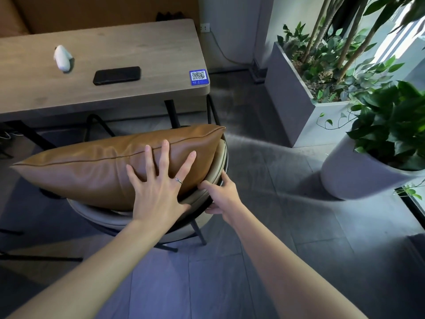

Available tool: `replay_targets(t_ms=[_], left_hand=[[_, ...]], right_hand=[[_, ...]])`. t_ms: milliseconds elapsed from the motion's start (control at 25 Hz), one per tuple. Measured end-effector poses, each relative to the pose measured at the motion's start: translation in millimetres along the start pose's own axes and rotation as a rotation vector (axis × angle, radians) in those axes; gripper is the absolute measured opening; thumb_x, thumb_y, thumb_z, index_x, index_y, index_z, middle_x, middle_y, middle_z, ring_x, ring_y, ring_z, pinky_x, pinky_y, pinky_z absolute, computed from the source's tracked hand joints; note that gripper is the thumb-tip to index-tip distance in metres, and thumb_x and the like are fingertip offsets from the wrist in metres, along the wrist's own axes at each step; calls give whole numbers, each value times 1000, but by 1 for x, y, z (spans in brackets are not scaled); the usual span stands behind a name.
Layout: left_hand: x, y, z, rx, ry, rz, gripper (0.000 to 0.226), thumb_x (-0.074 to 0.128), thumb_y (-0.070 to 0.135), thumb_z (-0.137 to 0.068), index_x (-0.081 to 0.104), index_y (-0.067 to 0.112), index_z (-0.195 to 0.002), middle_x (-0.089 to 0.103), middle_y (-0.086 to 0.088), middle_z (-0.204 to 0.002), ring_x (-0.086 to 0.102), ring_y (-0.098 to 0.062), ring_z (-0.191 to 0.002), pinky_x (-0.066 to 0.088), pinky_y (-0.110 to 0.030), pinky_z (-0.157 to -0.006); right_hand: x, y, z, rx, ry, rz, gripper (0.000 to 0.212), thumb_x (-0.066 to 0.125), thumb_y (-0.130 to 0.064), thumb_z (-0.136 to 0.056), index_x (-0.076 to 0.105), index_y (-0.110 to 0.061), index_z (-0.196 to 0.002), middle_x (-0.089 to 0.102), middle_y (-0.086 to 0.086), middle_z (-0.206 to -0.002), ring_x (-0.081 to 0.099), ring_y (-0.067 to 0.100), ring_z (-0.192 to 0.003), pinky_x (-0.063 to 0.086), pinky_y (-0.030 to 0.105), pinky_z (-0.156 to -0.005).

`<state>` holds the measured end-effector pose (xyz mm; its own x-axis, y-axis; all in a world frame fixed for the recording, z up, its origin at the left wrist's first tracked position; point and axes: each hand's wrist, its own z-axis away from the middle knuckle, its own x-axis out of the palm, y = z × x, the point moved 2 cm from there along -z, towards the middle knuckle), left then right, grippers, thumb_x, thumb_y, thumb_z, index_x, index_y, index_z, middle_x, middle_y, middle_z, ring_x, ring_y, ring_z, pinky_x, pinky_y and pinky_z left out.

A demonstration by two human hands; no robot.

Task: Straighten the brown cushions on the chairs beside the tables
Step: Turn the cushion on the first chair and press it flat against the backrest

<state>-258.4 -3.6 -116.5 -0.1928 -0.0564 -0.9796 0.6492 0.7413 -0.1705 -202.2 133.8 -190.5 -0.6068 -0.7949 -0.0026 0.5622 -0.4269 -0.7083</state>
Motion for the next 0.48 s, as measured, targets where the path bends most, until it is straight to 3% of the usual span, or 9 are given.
replay_targets(t_ms=[280,480], left_hand=[[8,-20,14,32,-4,-7,141,85,61,-53,-12,45,-154,-4,-18,-167,-4,-49,-150,19,-81,-103],[7,-24,-3,-23,-53,-4,144,83,61,-56,-27,47,-147,-13,-15,-166,-11,-47,-149,19,-79,-105]], right_hand=[[18,18,8,17,1,-12,110,78,-44,-52,30,-49,-151,59,3,-139,69,32,-103,65,40,-64],[26,2,1,2,-22,-1,120,85,-44,-51,24,-47,-154,58,4,-142,68,37,-109,65,45,-63]])
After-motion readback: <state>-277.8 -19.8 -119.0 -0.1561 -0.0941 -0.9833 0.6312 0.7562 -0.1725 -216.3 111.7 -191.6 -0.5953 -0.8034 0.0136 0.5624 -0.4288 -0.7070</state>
